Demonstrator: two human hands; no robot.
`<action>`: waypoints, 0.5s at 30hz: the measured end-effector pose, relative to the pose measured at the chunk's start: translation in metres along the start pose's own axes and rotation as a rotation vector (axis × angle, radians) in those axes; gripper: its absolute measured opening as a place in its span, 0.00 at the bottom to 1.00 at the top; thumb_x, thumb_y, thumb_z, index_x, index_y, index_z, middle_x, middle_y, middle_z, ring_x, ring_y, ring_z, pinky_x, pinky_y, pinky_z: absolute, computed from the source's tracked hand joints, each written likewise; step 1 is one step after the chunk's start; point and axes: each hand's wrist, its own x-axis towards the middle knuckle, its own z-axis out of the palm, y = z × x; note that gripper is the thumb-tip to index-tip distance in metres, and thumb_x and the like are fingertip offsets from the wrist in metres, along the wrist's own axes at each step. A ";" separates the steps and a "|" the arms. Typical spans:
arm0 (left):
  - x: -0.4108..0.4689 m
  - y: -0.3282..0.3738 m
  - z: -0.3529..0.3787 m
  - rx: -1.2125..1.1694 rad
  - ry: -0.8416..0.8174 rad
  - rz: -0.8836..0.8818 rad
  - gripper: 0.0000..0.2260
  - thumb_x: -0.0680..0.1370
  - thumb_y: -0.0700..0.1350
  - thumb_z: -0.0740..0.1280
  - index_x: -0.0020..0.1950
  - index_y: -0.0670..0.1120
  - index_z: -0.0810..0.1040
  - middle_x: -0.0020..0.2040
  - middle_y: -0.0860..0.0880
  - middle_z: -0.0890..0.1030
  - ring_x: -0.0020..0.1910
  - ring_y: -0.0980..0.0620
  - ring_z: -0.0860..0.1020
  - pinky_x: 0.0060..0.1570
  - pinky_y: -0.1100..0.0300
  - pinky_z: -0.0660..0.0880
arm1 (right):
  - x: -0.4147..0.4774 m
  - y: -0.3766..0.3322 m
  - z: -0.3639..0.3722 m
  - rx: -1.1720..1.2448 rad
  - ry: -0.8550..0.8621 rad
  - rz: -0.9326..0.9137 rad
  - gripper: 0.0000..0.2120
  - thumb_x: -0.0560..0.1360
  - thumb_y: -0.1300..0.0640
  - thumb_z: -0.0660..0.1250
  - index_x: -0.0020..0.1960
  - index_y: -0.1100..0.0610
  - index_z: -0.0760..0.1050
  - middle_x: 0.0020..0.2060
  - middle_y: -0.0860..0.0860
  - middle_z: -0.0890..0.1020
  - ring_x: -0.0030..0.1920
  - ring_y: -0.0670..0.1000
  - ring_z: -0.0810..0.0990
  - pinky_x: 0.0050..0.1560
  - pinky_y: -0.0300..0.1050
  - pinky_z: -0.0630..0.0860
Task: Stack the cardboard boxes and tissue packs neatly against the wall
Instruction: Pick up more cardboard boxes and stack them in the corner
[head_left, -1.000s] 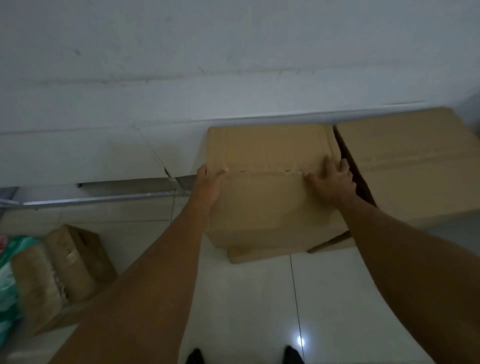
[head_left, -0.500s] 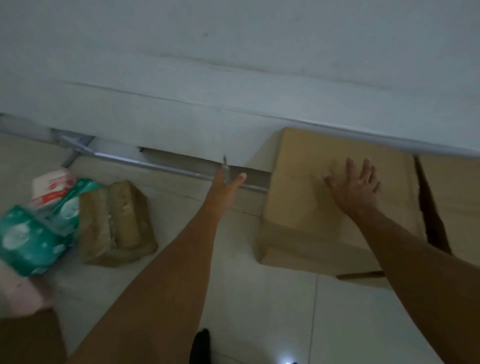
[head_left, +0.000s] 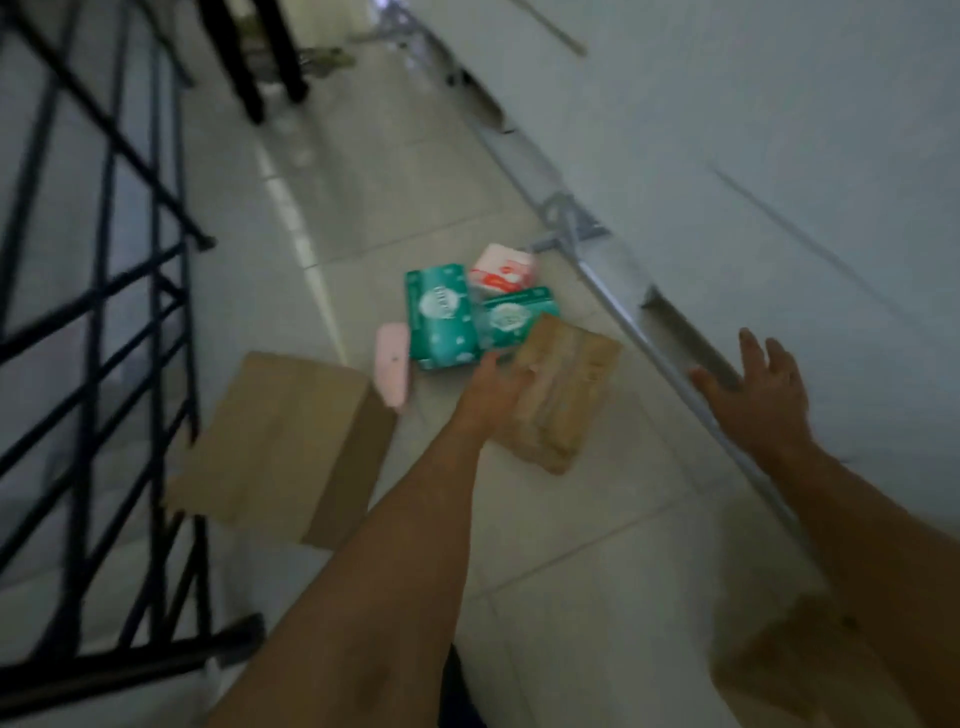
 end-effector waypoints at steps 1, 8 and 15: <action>-0.002 -0.007 -0.026 -0.041 0.033 0.002 0.31 0.77 0.55 0.67 0.76 0.46 0.62 0.73 0.45 0.68 0.72 0.45 0.68 0.68 0.56 0.65 | 0.004 -0.030 0.019 0.014 -0.004 -0.053 0.39 0.76 0.40 0.65 0.78 0.59 0.56 0.76 0.64 0.58 0.77 0.64 0.56 0.76 0.60 0.54; -0.009 -0.120 -0.207 -0.046 0.358 -0.191 0.25 0.79 0.50 0.65 0.74 0.45 0.64 0.66 0.52 0.70 0.62 0.52 0.71 0.50 0.66 0.67 | 0.000 -0.219 0.146 0.005 -0.226 -0.305 0.39 0.75 0.44 0.68 0.78 0.60 0.57 0.75 0.64 0.62 0.75 0.63 0.59 0.74 0.57 0.57; -0.031 -0.220 -0.312 -0.079 0.482 -0.442 0.33 0.79 0.54 0.64 0.80 0.48 0.53 0.77 0.45 0.60 0.73 0.44 0.64 0.71 0.50 0.64 | -0.029 -0.329 0.251 0.001 -0.432 -0.434 0.40 0.75 0.40 0.66 0.79 0.58 0.55 0.75 0.61 0.61 0.75 0.62 0.60 0.74 0.60 0.60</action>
